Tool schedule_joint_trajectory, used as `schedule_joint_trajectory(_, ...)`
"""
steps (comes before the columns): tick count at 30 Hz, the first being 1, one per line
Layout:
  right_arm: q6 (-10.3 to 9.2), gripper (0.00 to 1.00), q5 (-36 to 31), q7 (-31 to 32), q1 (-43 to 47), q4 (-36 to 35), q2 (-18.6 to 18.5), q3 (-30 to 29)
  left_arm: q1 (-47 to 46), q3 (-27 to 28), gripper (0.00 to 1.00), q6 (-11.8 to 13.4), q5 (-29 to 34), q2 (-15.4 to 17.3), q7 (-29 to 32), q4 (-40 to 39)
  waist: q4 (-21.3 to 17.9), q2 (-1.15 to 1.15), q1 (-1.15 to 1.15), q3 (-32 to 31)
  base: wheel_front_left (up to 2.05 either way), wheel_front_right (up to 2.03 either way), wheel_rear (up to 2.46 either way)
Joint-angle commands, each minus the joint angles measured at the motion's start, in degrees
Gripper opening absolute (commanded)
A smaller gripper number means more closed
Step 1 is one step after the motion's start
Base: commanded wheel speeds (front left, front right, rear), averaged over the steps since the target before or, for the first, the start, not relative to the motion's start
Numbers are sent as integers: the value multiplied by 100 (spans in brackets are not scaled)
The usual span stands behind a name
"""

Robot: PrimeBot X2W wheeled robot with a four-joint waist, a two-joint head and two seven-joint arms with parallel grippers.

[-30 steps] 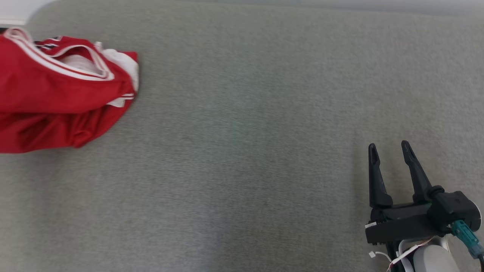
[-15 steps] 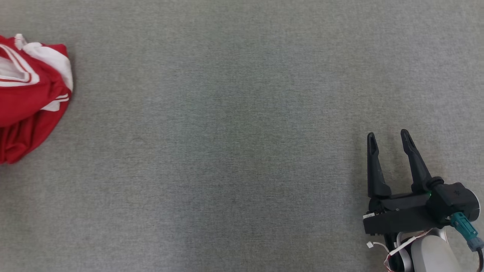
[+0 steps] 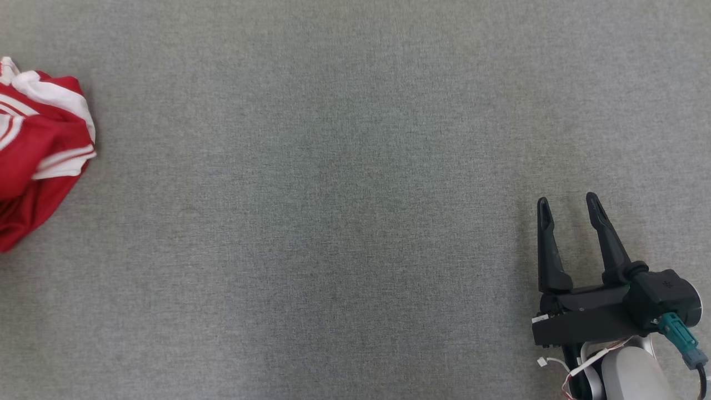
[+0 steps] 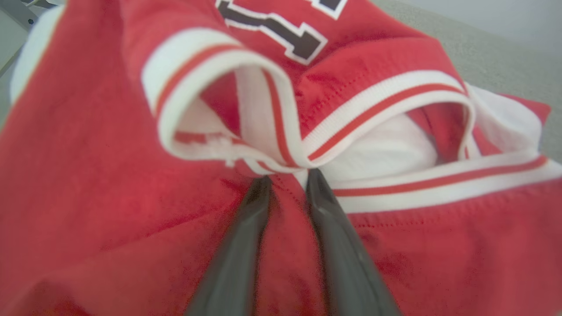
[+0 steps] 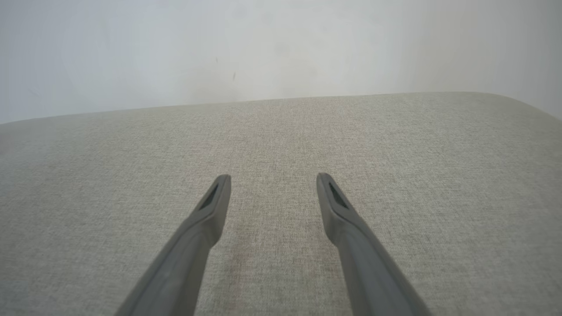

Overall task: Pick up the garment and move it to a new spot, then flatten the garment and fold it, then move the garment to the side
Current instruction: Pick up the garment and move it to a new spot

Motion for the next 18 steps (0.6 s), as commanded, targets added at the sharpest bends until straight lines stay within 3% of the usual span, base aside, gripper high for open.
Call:
schedule_joint_trajectory(1,-14,100,-64,-34,11,14,5,-11,7,-18,0,-4,35,-4,-108,50,14,-1,0,-65,0,0,0)
schedule_joint_trajectory(12,-14,100,125,-57,185,241,5,33,-346,-187,0,-25,281,205,-1380,-297,152,-1,0,-689,0,0,0)
schedule_joint_trajectory(18,-14,100,288,-71,300,385,4,44,-744,-459,0,-27,421,274,-1707,-883,169,-1,0,-1075,0,0,0)
